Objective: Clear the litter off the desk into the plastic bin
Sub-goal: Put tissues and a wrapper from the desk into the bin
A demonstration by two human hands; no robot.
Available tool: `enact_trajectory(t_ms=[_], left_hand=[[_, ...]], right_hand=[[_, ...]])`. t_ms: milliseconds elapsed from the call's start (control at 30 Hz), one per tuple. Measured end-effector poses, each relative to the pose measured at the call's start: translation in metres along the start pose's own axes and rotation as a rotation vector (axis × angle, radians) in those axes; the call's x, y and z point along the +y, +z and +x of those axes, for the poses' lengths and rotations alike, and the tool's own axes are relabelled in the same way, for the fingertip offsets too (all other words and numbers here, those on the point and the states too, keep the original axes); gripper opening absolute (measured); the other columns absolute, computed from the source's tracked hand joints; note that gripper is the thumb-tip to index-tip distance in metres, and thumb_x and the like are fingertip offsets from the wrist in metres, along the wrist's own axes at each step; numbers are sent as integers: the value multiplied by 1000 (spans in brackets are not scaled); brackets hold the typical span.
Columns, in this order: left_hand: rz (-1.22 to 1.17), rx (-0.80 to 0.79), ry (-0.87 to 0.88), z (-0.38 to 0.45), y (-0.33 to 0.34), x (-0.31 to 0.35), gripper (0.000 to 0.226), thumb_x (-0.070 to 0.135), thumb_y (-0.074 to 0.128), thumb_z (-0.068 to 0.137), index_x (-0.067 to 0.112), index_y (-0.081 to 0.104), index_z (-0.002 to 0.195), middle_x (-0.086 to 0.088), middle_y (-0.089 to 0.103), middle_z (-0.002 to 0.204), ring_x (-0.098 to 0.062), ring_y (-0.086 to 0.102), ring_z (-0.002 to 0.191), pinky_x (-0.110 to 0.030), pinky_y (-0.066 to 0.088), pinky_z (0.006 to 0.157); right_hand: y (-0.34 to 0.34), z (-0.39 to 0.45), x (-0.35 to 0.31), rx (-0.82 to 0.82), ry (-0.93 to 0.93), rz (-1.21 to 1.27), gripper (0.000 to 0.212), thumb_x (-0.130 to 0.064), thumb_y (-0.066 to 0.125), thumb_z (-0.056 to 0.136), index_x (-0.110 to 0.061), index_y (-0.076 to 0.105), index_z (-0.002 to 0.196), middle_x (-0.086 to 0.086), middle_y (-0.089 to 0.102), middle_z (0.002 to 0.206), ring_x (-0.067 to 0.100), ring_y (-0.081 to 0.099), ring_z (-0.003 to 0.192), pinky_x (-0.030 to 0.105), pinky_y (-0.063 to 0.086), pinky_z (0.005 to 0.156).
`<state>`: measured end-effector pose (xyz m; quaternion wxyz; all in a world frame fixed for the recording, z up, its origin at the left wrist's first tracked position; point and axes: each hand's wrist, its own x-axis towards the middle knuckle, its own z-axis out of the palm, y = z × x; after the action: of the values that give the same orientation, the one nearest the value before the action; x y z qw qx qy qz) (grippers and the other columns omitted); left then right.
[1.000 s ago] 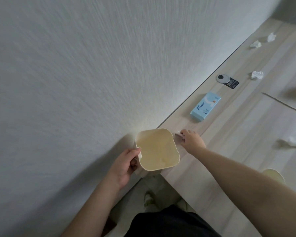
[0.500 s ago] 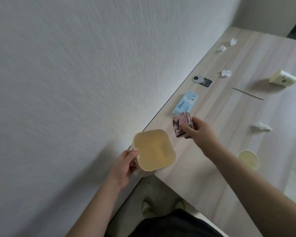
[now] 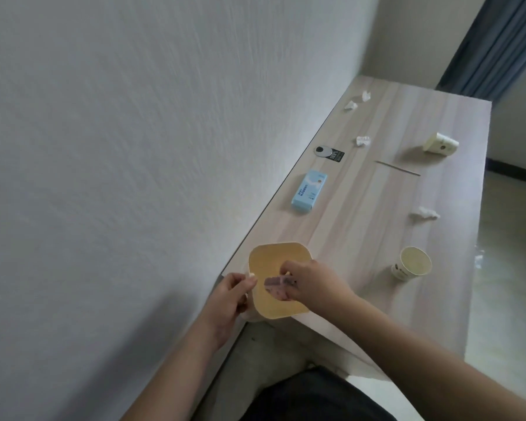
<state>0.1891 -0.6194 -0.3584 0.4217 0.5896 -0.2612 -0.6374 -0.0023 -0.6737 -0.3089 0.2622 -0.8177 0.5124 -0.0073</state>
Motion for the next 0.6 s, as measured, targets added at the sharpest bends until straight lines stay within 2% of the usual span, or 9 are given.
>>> enact_trajectory(t_ms=[133, 233, 400, 600], left_hand=[[12, -73, 3, -14, -19, -9, 41, 44, 78, 66, 13, 58, 83, 6, 51, 57, -13, 45, 56, -33, 39, 62], [16, -105, -9, -20, -30, -14, 47, 47, 78, 65, 11, 58, 87, 7, 49, 58, -14, 43, 58, -36, 38, 64], [27, -164, -28, -22, -34, -16, 43, 40, 78, 71, 8, 58, 92, 7, 56, 58, -20, 48, 65, -39, 41, 71], [47, -322, -56, -17, -16, -19, 40, 36, 75, 72, 8, 57, 95, 4, 60, 59, -14, 57, 59, -39, 44, 72]], right_hand=[[15, -4, -32, 69, 3, 84, 35, -30, 56, 94, -20, 54, 127, 3, 63, 121, 21, 61, 102, 34, 53, 84], [19, -15, -41, 133, 54, 145, 38, -32, 56, 93, -22, 54, 129, -2, 59, 129, 20, 58, 110, 36, 51, 91], [14, -46, -33, 259, 116, 150, 28, -25, 51, 95, -23, 58, 122, -4, 64, 118, 16, 60, 101, 30, 49, 85], [7, -104, -11, 452, 224, 146, 20, -27, 56, 94, -25, 63, 112, -10, 67, 102, 7, 59, 85, 26, 52, 77]])
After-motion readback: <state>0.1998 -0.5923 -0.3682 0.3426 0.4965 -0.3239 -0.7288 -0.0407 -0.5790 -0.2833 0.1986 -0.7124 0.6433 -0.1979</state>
